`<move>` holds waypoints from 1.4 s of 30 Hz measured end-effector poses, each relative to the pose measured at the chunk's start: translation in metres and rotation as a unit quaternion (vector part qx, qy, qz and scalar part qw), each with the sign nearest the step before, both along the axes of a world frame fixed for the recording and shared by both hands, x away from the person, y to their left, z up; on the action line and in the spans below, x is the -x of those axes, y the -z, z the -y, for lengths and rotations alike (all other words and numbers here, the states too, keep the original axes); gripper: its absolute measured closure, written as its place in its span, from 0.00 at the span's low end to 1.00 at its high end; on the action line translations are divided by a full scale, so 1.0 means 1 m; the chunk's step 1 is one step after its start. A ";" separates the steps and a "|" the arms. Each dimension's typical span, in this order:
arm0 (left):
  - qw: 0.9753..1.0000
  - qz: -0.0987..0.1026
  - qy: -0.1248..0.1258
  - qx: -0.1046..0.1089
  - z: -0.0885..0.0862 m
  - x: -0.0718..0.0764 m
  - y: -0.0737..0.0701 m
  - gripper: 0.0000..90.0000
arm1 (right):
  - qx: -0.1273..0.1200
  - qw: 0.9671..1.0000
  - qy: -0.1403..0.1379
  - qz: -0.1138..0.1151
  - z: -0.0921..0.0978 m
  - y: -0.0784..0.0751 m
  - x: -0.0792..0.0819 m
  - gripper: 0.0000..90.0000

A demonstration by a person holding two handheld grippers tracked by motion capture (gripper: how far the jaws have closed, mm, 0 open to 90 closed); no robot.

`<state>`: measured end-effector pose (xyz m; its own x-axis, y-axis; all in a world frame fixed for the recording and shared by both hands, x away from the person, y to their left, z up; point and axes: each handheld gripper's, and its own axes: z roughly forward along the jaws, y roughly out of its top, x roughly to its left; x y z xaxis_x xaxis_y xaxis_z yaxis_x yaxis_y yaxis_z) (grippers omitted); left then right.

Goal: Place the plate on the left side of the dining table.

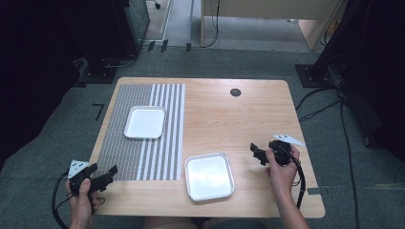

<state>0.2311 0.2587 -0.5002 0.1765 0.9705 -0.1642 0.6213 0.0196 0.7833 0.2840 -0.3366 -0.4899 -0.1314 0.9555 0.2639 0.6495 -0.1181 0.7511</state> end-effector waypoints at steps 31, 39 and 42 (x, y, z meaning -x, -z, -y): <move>0.995 -0.031 0.010 -0.089 0.013 -0.003 0.017 0.15 | 0.044 0.997 0.063 -0.028 0.076 0.026 0.074 0.21; 0.996 -0.030 0.009 -0.090 0.014 -0.003 0.018 0.15 | 0.048 0.995 0.075 -0.035 0.087 0.029 0.091 0.21; 0.995 -0.029 0.010 -0.091 0.014 -0.004 0.018 0.15 | 0.058 0.995 0.075 -0.030 0.091 0.031 0.097 0.21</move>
<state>0.2347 0.2444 -0.5180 0.1913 0.9815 0.0027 0.6651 -0.1317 0.7351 0.1867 -0.4276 -0.5204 0.0268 0.9877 0.1540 0.6756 -0.1314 0.7255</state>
